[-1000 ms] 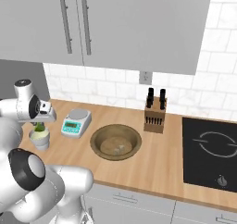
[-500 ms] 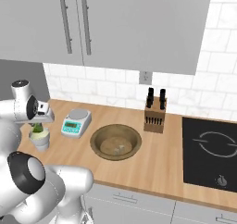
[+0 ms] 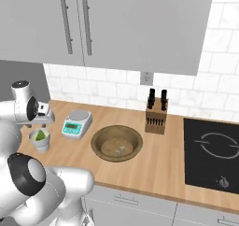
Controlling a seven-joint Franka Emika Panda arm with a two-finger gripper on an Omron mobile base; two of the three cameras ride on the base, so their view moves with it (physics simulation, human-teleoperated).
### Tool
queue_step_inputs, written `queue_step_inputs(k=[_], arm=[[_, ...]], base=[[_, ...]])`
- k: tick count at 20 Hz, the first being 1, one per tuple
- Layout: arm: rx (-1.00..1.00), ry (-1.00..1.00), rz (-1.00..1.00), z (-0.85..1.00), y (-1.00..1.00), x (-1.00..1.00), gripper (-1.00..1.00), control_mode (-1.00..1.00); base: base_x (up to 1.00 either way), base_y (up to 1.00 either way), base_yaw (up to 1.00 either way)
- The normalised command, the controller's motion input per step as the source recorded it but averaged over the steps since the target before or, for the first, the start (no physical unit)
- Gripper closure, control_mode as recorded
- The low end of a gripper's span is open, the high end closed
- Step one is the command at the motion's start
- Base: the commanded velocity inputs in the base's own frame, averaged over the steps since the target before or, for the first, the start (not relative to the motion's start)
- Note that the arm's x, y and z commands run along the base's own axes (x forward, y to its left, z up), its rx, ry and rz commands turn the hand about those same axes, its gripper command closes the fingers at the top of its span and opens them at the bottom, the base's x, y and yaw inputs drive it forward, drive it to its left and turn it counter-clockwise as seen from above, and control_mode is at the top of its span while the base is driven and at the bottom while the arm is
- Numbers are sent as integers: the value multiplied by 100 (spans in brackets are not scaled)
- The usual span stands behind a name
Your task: Grab a lemon wedge from the fridge and one ice cube from the ice bowl, and put them in the glass of lemonade.
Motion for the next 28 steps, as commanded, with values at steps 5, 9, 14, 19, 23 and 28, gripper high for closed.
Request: queue_step_inputs(k=[5,9,14,19,23,28], arm=[[0,1,0,0,0,0,-100,-100],[2,-1,0,5,-12,-1,-100,-100],[5,-3,-3,7,-23,-19,-100,-100],[7,-6,-9,3,-36,-18,-100,-100],[10,-2,-25,0,-51,0,-100,-100],[13,0,-8,0,-91,-2,-100,-100]], base=[[0,0,0],[0,0,0],[0,0,0],[0,0,0],[0,0,0],[0,0,0]])
